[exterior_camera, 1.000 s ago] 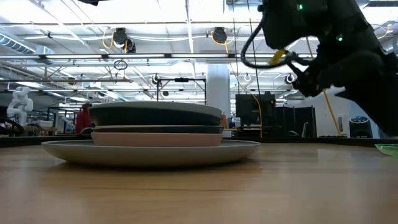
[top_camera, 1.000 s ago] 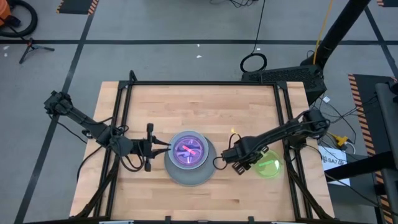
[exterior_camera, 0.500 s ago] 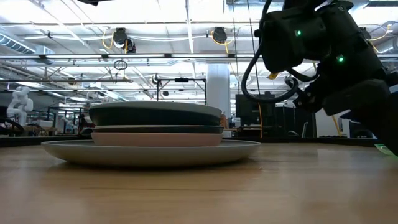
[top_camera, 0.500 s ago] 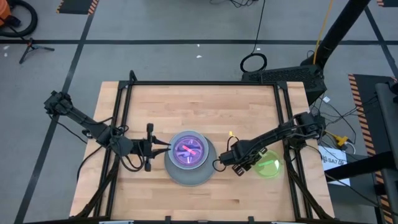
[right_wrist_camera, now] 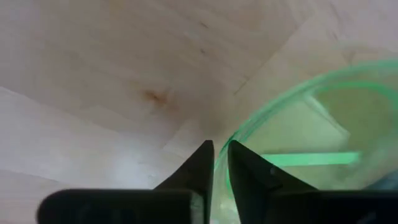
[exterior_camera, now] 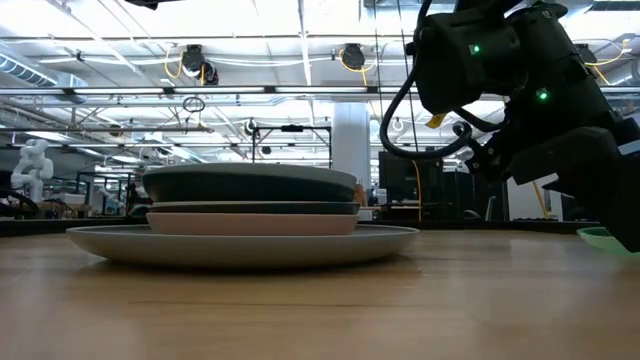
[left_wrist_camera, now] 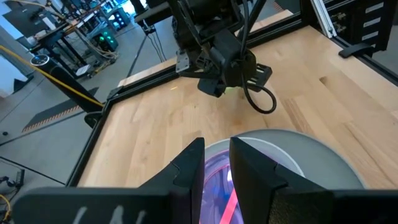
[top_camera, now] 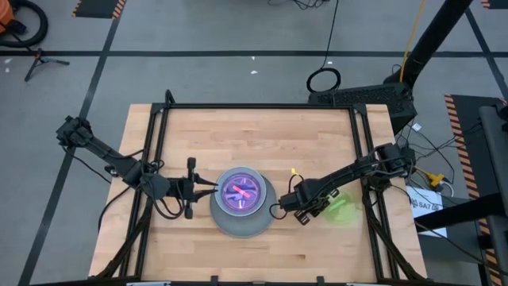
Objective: Stack plastic plates
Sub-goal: Stack the green plate on top of the pink plate
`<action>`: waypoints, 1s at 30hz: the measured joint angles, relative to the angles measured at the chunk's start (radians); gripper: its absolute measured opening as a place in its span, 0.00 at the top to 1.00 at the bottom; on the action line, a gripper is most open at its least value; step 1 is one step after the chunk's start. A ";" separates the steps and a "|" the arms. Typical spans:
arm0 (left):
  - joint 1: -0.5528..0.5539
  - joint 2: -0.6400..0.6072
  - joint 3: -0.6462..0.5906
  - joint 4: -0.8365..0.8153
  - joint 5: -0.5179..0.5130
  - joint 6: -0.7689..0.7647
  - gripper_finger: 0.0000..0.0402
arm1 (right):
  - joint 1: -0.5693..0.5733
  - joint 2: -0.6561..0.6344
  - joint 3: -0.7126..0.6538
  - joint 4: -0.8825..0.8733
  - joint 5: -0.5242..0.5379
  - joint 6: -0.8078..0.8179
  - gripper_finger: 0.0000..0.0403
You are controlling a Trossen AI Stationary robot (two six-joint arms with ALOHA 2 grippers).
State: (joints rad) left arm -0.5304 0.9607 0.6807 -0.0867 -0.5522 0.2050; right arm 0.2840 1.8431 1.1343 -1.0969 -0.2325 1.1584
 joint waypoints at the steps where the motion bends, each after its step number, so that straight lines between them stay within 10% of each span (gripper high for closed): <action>1: 0.000 0.000 0.000 0.000 0.000 0.000 0.79 | 0.000 0.000 0.000 0.001 0.000 0.000 0.92; 12: 0.000 0.000 0.000 0.000 0.000 0.004 0.79 | -0.001 0.000 0.053 -0.087 0.028 -0.113 0.99; 30: 0.000 0.000 0.001 0.001 0.000 0.026 0.79 | 0.022 -0.001 0.511 -0.162 0.581 -0.774 1.00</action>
State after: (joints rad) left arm -0.5304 0.9607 0.6815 -0.0856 -0.5522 0.2314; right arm 0.3057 1.8423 1.6456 -1.2586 0.3488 0.3846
